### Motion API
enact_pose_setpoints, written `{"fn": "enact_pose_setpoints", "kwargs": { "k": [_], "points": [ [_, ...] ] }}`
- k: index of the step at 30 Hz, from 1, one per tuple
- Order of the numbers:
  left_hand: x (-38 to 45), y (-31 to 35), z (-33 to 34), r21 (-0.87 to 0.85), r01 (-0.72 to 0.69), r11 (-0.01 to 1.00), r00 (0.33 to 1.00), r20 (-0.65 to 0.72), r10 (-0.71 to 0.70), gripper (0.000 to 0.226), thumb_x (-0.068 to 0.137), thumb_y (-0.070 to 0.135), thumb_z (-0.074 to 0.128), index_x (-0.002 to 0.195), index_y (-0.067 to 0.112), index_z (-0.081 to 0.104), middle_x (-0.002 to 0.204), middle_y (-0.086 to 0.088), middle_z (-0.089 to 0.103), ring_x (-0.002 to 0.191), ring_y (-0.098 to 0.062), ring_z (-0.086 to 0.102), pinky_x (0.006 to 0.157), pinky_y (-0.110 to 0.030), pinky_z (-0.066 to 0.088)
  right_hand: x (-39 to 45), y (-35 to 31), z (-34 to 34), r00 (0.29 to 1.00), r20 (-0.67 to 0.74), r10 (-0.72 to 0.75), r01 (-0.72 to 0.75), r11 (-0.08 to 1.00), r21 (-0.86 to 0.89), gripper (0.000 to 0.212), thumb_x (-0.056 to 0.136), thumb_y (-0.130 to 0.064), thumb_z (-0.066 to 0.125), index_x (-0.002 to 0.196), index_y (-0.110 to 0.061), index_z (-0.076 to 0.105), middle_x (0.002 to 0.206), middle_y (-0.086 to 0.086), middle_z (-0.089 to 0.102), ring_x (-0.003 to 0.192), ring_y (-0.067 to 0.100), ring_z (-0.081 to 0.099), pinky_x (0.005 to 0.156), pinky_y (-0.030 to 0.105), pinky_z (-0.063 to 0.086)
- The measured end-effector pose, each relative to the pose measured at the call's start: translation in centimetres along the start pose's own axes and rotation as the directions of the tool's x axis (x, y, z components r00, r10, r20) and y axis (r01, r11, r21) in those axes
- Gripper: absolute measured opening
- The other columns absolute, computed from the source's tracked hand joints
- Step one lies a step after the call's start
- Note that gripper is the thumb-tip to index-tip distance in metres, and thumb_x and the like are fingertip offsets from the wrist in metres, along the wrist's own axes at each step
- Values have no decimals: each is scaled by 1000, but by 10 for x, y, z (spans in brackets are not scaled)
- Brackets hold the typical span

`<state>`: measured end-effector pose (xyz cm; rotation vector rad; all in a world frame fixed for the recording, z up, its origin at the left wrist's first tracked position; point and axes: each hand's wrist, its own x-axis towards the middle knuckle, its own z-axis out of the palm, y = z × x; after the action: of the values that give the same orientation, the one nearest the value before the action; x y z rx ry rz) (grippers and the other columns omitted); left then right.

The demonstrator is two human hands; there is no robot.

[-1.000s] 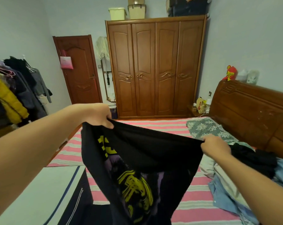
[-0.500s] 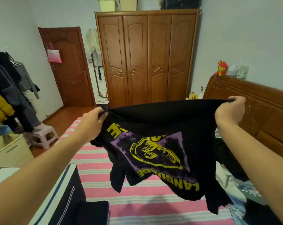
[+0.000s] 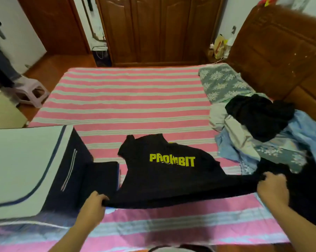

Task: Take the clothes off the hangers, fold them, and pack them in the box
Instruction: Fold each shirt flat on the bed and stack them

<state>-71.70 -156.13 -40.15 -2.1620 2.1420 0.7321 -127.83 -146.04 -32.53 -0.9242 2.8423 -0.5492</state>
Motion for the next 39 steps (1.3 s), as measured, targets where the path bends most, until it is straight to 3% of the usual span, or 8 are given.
{"fn": "enact_pose_setpoints", "kwargs": {
  "k": [4, 6, 8, 11, 16, 22, 32, 39],
  "points": [
    [-17, 3, 47, -327, 251, 911, 963, -8, -268, 34, 93, -4, 49, 115, 7, 72, 95, -20, 58, 80, -42, 64, 78, -47, 55, -22, 3, 34, 735, 172, 656, -661, 638, 394, 43, 95, -2, 48, 137, 7, 50, 135, 31, 53, 120, 48, 55, 94, 48, 46],
    [-31, 9, 58, -617, 466, 634, 873, 203, -444, 27, 102, 1, 41, 117, 10, 62, 101, -21, 61, 81, -44, 70, 73, -48, 59, -34, 1, 43, 635, 209, 744, -733, 495, 465, 43, 95, -1, 47, 137, 7, 49, 137, 28, 55, 120, 43, 58, 91, 46, 49],
    [-44, 8, 67, -783, 570, 249, 775, 411, -481, 26, 105, 3, 35, 116, 10, 57, 103, -22, 63, 76, -42, 72, 62, -41, 61, -52, -5, 42, 665, 176, 725, -697, 518, 496, 44, 94, 4, 44, 138, 3, 50, 137, 27, 55, 121, 43, 57, 97, 47, 48],
    [-52, -7, 71, -855, 513, 76, 767, 417, -488, 38, 98, -13, 34, 121, -1, 62, 109, -24, 66, 78, -30, 67, 56, -27, 59, -74, 3, 40, 787, 155, 598, -597, 672, 439, 43, 94, 8, 42, 134, -2, 54, 133, 29, 56, 120, 46, 55, 98, 48, 46],
    [-55, -14, 74, -836, 526, 156, 777, 398, -488, 42, 94, -13, 49, 131, 1, 60, 113, -20, 66, 100, -34, 63, 94, -44, 51, -110, 22, 51, 856, 288, 430, -505, 815, 284, 28, 95, 4, 53, 122, -3, 59, 122, 29, 61, 108, 47, 59, 88, 47, 49],
    [-55, -19, 82, -565, 414, 714, 894, 102, -437, 46, 85, -10, 66, 128, 6, 65, 112, -20, 70, 92, -38, 67, 80, -41, 54, -135, 40, 43, 821, 249, 515, -565, 794, 222, 38, 87, 12, 55, 124, 0, 60, 123, 30, 62, 113, 49, 57, 91, 44, 47],
    [-46, -36, 74, -731, 407, 547, 884, 165, -438, 40, 97, -8, 40, 111, 11, 71, 101, -16, 73, 82, -34, 72, 77, -43, 59, -124, 53, 25, 763, 208, 612, -644, 697, 314, 42, 89, 13, 53, 129, 1, 59, 131, 32, 57, 119, 49, 55, 98, 46, 47],
    [-62, -55, 59, -295, 398, 869, 877, -158, -455, 34, 90, -9, 50, 113, 4, 72, 101, -22, 71, 86, -40, 63, 72, -39, 47, -115, 53, 29, 591, 390, 706, -756, 318, 572, 39, 91, 11, 53, 128, 2, 60, 128, 32, 58, 118, 51, 54, 91, 50, 49]
  ]
}}
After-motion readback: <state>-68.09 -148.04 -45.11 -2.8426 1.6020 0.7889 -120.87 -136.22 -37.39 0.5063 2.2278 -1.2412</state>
